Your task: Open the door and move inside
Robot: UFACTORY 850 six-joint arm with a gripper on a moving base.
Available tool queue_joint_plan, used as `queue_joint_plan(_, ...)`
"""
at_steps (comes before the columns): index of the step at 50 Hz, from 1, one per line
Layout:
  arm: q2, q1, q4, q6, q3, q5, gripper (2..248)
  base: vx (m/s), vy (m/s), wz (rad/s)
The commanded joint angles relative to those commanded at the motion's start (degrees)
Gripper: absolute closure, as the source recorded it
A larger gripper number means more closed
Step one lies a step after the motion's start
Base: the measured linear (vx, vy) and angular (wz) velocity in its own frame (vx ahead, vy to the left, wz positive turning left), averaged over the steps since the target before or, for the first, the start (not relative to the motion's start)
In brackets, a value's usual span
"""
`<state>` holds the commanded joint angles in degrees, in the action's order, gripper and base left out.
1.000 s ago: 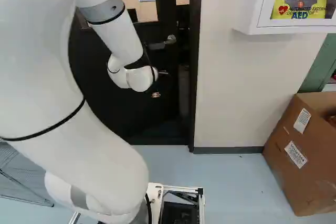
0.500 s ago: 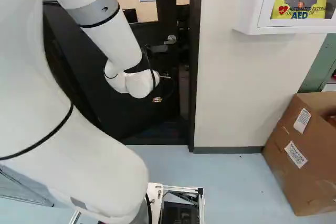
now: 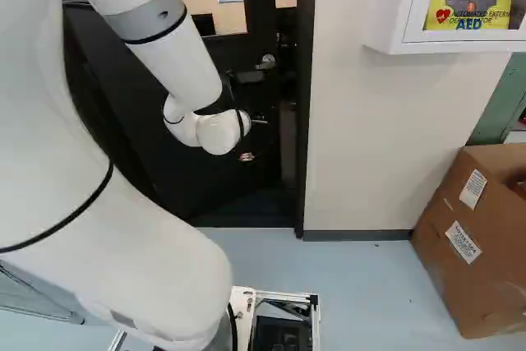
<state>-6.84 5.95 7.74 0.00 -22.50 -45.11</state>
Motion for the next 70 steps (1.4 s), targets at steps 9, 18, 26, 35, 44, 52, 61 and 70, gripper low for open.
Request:
queue_joint_plan(9,0.0,0.0,0.0,0.0,0.0,0.0,3,0.0,0.0,0.0)
queue_joint_plan(18,0.0,0.0,0.0,0.0,0.0,0.0,3,0.0,0.001,0.015)
queue_joint_plan(26,0.0,0.0,0.0,0.0,0.0,0.0,3,0.008,0.005,-0.001)
queue_joint_plan(35,0.0,0.0,0.0,0.0,0.0,0.0,3,0.02,0.016,0.006)
queue_joint_plan(44,0.0,0.0,0.0,0.0,0.0,0.0,3,0.043,0.052,0.1)
queue_joint_plan(52,0.0,0.0,0.0,0.0,0.0,0.0,3,0.059,0.075,0.153)
queue_joint_plan(61,0.0,0.0,0.0,0.0,0.0,0.0,3,0.092,0.103,0.193)
queue_joint_plan(70,0.0,0.0,0.0,0.0,0.0,0.0,3,0.119,0.095,0.067)
